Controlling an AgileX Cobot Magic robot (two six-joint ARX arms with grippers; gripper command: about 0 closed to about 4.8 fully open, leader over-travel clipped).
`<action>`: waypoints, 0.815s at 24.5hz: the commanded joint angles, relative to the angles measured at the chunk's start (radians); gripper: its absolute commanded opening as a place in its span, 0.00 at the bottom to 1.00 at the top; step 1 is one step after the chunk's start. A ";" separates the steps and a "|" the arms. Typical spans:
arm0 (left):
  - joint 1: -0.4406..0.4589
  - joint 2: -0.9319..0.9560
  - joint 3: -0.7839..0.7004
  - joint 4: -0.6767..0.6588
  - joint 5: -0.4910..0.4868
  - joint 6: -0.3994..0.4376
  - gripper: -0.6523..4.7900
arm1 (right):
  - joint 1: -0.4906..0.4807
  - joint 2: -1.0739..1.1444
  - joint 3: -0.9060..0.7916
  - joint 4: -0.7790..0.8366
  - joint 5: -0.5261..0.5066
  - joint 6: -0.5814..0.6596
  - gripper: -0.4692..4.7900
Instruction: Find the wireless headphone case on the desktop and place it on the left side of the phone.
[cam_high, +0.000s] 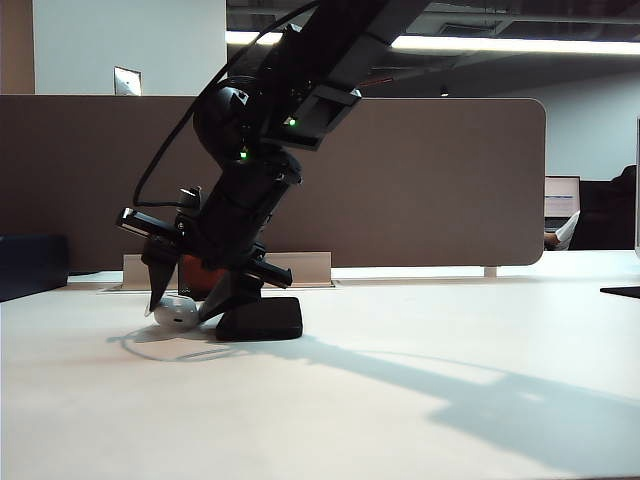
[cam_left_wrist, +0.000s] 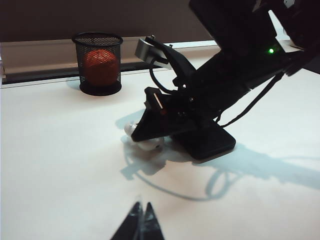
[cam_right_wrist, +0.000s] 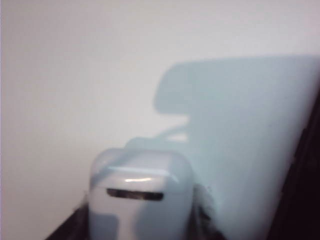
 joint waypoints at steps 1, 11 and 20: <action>0.002 0.001 0.005 0.013 0.004 -0.003 0.11 | 0.002 -0.006 0.020 0.005 -0.026 -0.002 0.60; 0.002 0.001 0.004 0.013 0.003 -0.003 0.11 | -0.006 -0.008 0.219 -0.171 -0.023 -0.042 0.62; 0.002 0.001 0.004 0.028 -0.057 -0.002 0.11 | -0.054 -0.137 0.267 -0.283 0.050 -0.137 0.23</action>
